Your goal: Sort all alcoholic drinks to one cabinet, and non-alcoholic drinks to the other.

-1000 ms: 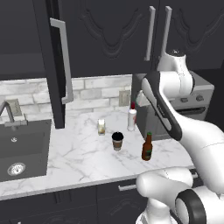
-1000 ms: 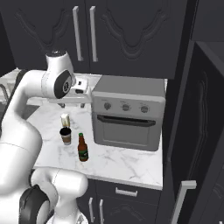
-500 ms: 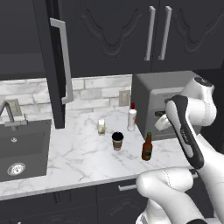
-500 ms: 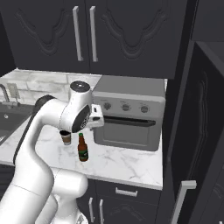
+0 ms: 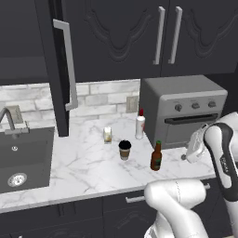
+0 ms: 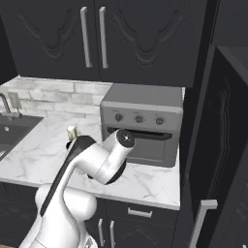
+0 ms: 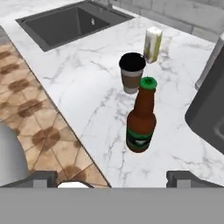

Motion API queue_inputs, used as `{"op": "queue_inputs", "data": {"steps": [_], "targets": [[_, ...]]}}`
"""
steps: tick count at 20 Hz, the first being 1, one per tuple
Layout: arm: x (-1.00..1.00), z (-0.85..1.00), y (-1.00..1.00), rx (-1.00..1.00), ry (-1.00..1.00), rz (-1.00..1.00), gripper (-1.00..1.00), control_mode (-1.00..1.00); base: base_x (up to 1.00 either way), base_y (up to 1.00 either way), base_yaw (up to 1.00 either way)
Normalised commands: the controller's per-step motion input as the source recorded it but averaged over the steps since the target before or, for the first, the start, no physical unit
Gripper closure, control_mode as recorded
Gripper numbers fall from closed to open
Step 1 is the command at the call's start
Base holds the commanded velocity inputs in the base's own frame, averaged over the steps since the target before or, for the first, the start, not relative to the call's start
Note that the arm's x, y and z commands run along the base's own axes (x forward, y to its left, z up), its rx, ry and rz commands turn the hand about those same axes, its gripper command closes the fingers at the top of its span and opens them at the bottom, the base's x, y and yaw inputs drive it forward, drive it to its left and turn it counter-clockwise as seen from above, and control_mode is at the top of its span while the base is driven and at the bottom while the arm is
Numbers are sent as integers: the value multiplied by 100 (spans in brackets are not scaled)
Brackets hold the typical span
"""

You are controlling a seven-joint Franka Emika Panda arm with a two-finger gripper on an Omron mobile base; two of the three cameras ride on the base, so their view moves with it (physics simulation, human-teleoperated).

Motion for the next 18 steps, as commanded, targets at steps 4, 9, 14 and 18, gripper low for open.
{"op": "queue_inputs", "data": {"steps": [4, 9, 14, 18], "targets": [[0, -53, -1, 23, -8, 21, -100, -100, 0, 0, 0], [-4, -24, 0, 25, -2, 9, -100, -100, 0, 0, 0], [38, -13, 0, 18, -6, 4, -100, -100, 0, 0, 0], [38, -18, 0, 16, -2, 0, -100, -100, 0, 0, 0]]}}
